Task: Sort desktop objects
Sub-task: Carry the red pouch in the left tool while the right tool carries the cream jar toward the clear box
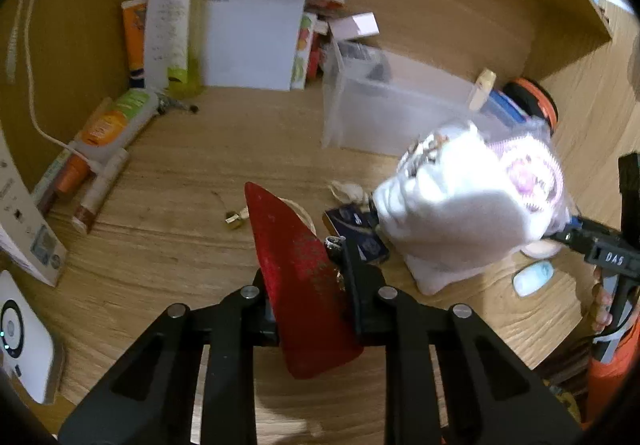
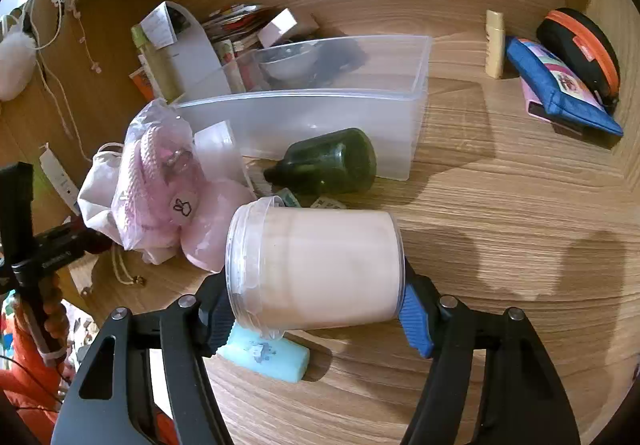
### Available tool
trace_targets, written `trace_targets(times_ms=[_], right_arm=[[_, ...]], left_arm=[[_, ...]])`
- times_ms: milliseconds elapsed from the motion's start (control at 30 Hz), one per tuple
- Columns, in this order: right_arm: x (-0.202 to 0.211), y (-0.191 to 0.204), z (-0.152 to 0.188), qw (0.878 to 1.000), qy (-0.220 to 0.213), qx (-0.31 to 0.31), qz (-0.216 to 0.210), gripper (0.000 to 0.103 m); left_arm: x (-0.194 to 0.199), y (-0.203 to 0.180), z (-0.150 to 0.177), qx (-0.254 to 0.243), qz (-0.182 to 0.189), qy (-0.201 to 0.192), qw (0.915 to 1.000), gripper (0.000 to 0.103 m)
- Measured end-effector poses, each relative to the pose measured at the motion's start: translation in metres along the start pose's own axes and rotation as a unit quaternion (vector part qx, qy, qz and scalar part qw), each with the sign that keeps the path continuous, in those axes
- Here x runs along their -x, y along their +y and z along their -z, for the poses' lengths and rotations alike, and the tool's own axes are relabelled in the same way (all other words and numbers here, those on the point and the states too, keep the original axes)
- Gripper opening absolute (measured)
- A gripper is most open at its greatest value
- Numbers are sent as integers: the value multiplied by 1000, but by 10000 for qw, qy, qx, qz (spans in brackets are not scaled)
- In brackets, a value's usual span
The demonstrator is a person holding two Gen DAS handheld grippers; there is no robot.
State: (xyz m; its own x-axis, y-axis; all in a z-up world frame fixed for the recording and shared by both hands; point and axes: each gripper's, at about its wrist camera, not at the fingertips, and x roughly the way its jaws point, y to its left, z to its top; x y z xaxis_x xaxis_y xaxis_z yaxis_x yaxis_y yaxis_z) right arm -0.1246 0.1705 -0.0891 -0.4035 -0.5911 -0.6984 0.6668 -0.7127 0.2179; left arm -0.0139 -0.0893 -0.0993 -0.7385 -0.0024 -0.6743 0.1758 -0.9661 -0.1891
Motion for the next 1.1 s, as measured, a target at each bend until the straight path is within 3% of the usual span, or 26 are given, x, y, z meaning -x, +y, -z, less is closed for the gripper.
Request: trace_targets(times_ms=[333, 433, 800, 1100], right_arm=[[21, -6, -9, 9996, -254, -96, 18, 63], [25, -4, -12, 9992, -331, 18, 216, 63], [33, -26, -25, 9978, -470, -277, 388, 63], [58, -24, -58, 9955, -831, -66, 441, 63]], left_arm=[[30, -2, -27, -73, -14, -550, 9985, 22], [34, -7, -39, -114, 2, -719, 9973, 22], [43, -25, -67, -331, 130, -1038, 9940, 22], [54, -38, -111, -499, 346, -1310, 9895, 22]])
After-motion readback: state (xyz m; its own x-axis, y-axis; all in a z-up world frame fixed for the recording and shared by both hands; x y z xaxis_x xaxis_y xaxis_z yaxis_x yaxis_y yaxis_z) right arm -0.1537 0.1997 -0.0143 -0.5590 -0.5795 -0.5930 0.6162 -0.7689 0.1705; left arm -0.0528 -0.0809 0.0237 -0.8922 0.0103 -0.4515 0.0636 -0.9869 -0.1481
